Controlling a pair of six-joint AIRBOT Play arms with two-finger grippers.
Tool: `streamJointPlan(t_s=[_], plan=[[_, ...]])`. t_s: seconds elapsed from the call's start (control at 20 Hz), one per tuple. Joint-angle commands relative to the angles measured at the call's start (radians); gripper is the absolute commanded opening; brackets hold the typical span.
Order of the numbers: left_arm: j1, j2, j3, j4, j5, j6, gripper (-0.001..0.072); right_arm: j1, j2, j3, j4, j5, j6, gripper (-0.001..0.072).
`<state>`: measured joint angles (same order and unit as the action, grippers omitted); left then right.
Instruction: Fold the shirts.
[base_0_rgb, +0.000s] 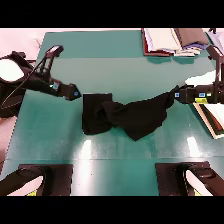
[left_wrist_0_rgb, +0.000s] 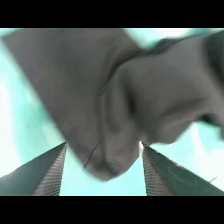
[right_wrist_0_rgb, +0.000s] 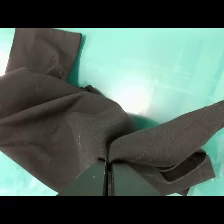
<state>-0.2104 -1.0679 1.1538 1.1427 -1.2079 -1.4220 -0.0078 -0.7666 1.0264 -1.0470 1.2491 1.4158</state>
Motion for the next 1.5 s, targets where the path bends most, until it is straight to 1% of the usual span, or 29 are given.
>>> streamJointPlan(t_s=[0.0, 0.15, 0.25, 0.3, 0.35, 0.55, 0.7, 0.8, 1.05, 1.1, 1.15, 1.2, 1.25, 1.35, 1.45], plan=[[0.063, 0.019, -0.216, -0.014, 0.037, -0.026, 0.0540, 0.000, 0.000, -0.001, 0.000, -0.020, 0.001, 0.0018], [0.063, 0.016, -0.418, -0.056, 0.159, -0.069, 0.0540, 0.000, 0.000, -0.001, 0.000, -0.020, 0.001, 0.0018], [0.063, 0.014, -0.506, -0.169, 0.229, -0.039, 0.0540, 0.000, 0.000, -0.001, 0.000, -0.020, 0.001, 0.0018], [0.063, 0.014, -0.533, -0.211, 0.249, -0.012, 0.0540, 0.000, 0.000, -0.001, 0.000, -0.020, 0.001, 0.0018], [0.062, 0.014, -0.552, -0.230, 0.264, -0.009, 0.0540, 0.000, 0.000, -0.001, 0.000, -0.019, 0.001, 0.0018], [0.042, 0.012, -0.575, -0.237, 0.285, -0.009, 0.0540, 0.000, 0.000, -0.001, 0.000, -0.020, 0.016, 0.0018], [-0.071, 0.013, -0.575, -0.242, 0.375, -0.012, 0.0540, 0.000, 0.000, -0.001, 0.005, -0.019, 0.017, 0.0018], [-0.122, 0.012, -0.575, -0.238, 0.417, -0.036, 0.0539, 0.000, 0.000, -0.001, 0.006, -0.018, 0.027, 0.0018], [-0.141, 0.013, -0.574, -0.204, 0.447, -0.069, 0.0538, 0.000, 0.002, -0.001, 0.008, -0.002, 0.035, 0.0018], [-0.141, 0.013, -0.574, -0.201, 0.458, -0.079, 0.0441, 0.000, 0.003, 0.000, 0.008, 0.000, 0.035, 0.0019], [-0.141, 0.013, -0.571, -0.200, 0.461, -0.077, 0.0141, 0.000, 0.003, 0.001, 0.008, 0.001, 0.035, 0.0018], [-0.137, 0.013, -0.564, -0.199, 0.463, -0.077, 0.0035, 0.000, 0.003, 0.002, 0.008, 0.000, 0.035, 0.0019], [-0.124, 0.013, -0.547, -0.198, 0.457, -0.078, 0.0026, 0.000, 0.003, 0.003, 0.008, -0.001, 0.035, 0.0018], [-0.066, 0.027, -0.470, -0.195, 0.395, -0.077, 0.0026, 0.000, 0.002, 0.042, 0.006, 0.002, 0.035, 0.0018], [0.017, 0.083, -0.312, -0.167, 0.311, -0.061, 0.0025, 0.000, 0.002, 0.138, 0.004, 0.001, 0.031, 0.0018]])
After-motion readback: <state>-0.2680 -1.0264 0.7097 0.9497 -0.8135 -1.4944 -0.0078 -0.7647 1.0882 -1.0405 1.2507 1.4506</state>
